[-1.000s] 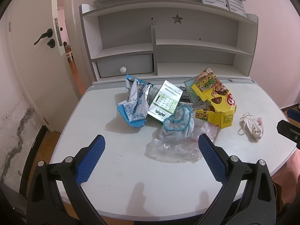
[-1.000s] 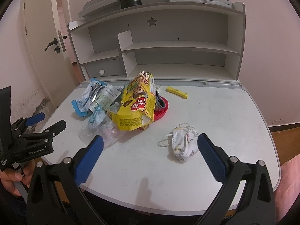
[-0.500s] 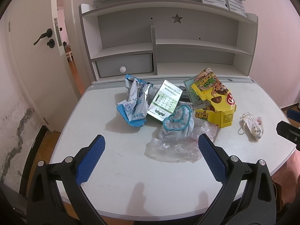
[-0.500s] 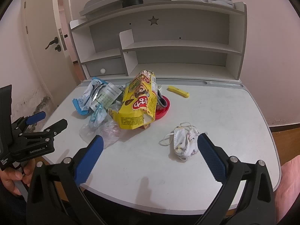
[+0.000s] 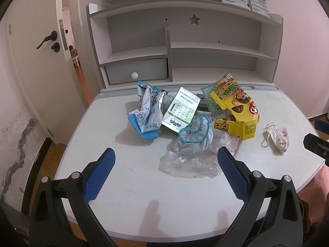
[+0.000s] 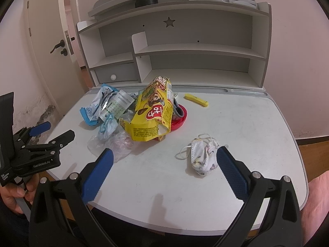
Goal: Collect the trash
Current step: 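Grasp the blue-white snack bag with left tool while right tool grasps yellow cookie box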
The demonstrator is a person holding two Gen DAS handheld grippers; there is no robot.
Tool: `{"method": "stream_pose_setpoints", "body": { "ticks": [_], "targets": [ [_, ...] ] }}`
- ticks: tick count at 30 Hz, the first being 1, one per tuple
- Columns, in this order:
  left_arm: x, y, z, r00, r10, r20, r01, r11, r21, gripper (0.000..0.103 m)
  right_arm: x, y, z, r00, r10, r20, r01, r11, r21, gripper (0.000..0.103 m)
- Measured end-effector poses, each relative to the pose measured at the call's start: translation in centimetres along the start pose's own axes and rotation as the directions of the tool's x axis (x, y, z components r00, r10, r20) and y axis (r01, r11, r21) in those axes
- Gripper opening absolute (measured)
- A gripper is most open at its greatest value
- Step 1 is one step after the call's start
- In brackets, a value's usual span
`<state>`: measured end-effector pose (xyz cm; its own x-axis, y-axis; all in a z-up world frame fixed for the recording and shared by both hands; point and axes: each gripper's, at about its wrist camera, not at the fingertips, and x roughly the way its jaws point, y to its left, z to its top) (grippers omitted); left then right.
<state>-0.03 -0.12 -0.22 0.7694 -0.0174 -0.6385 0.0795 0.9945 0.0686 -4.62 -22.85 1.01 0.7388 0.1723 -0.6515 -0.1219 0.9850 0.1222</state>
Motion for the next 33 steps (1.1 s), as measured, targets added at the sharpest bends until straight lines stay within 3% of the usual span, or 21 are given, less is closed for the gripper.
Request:
{"method": "stream_pose_setpoints", "body": {
  "ticks": [5,10,15,21,22,24,25,26,28,31,33],
  "targets": [
    [0.5,0.2,-0.2,1.0,0.002,-0.01,-0.002,1.0,0.0,0.097,0.1,0.0,-0.1,1.0,-0.001,-0.003,0.001,1.0,0.001,0.097],
    [3.0,3.0,1.3,0.997,-0.034,-0.062,0.031,0.998,-0.052,0.097,0.7,0.0,-0.4,1.0,0.006,-0.023,-0.006,1.0,-0.008,0.097],
    [8.3,5.8,4.8,0.987,-0.097,-0.129,0.083,0.991,-0.109,0.097,2.0,-1.0,-0.7,0.998,0.008,-0.061,-0.009,1.0,-0.007,0.097],
    [14.8,8.1,7.5,0.961,-0.171,-0.219,0.122,0.968,-0.22,0.096,3.4,-2.0,-0.9,0.996,0.005,-0.09,-0.006,1.0,-0.008,0.097],
    [15.5,8.3,7.7,0.959,-0.165,-0.23,0.114,0.969,-0.22,0.092,3.7,-2.1,-1.0,0.995,-0.001,-0.096,0.0,1.0,-0.012,0.097],
    [16.4,8.5,7.6,0.952,-0.179,-0.248,0.126,0.969,-0.214,0.05,4.4,-2.3,-1.3,0.993,-0.002,-0.118,0.001,1.0,-0.012,0.097],
    [16.9,8.6,7.4,0.938,-0.211,-0.276,0.155,0.965,-0.211,0.025,4.7,-2.4,-1.4,0.992,0.005,-0.126,-0.006,1.0,-0.006,0.097],
    [16.8,8.7,7.3,0.932,-0.236,-0.275,0.177,0.958,-0.224,0.022,5.0,-2.5,-1.4,0.99,0.022,-0.136,-0.021,1.0,0.005,0.097],
    [15.5,9.0,7.1,0.949,-0.204,-0.242,0.156,0.967,-0.203,0.017,5.6,-2.3,-1.0,0.988,0.05,-0.149,-0.046,0.999,0.025,0.097],
    [11.6,9.5,7.2,0.978,-0.153,-0.143,0.13,0.978,-0.162,0.016,6.4,-1.7,0.5,0.988,0.081,-0.135,-0.076,0.996,0.036,0.097],
    [8.4,10.1,7.0,0.988,-0.137,-0.072,0.124,0.979,-0.161,0.016,7.8,-1.2,2.3,0.987,0.083,-0.141,-0.077,0.996,0.045,0.095]
  ]
}}
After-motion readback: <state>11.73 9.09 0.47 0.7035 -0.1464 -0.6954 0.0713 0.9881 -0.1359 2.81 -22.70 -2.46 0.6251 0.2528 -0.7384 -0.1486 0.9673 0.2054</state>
